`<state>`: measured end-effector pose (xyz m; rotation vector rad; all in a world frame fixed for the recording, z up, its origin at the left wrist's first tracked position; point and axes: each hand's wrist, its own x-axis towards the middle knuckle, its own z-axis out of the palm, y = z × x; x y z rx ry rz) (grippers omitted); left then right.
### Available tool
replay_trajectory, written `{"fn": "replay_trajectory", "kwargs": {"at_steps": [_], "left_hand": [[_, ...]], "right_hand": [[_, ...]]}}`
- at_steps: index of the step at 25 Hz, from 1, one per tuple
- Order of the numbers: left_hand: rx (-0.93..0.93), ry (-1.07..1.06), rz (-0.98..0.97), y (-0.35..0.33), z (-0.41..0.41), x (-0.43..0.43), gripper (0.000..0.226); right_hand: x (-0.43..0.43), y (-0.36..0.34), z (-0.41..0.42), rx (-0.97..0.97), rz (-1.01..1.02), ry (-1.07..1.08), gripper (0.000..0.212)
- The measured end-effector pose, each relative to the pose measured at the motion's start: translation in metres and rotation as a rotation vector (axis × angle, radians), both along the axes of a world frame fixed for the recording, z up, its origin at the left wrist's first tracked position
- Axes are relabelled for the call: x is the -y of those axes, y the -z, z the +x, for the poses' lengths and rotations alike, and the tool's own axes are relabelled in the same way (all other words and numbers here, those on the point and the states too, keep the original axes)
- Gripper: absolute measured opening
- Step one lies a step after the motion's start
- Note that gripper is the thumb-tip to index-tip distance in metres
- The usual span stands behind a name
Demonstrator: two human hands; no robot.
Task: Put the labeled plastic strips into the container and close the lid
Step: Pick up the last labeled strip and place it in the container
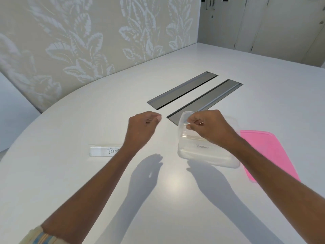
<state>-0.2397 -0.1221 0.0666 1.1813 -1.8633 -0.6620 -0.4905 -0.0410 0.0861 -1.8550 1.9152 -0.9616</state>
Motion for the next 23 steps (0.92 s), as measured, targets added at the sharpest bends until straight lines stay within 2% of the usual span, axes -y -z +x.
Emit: {"fn": "replay_trajectory", "kwargs": {"at_steps": [5, 9, 12, 23], "left_hand": [[-0.065, -0.326, 0.117, 0.020, 0.097, 0.007, 0.019], [-0.122, -0.510, 0.218, 0.032, 0.157, 0.006, 0.021], [-0.105, -0.578, 0.288, 0.047, 0.193, 0.007, 0.020], [-0.031, -0.573, 0.496, 0.090, 0.246, 0.030, 0.025]], "right_hand": [[0.015, 0.022, 0.072, 0.272, 0.099, -0.047, 0.015], [0.027, 0.054, 0.125, 0.838, 0.362, -0.011, 0.015], [0.036, 0.083, 0.160, 0.857, 0.444, 0.086, 0.017], [0.058, 0.121, 0.239, 0.785, 0.415, 0.282, 0.037]]}}
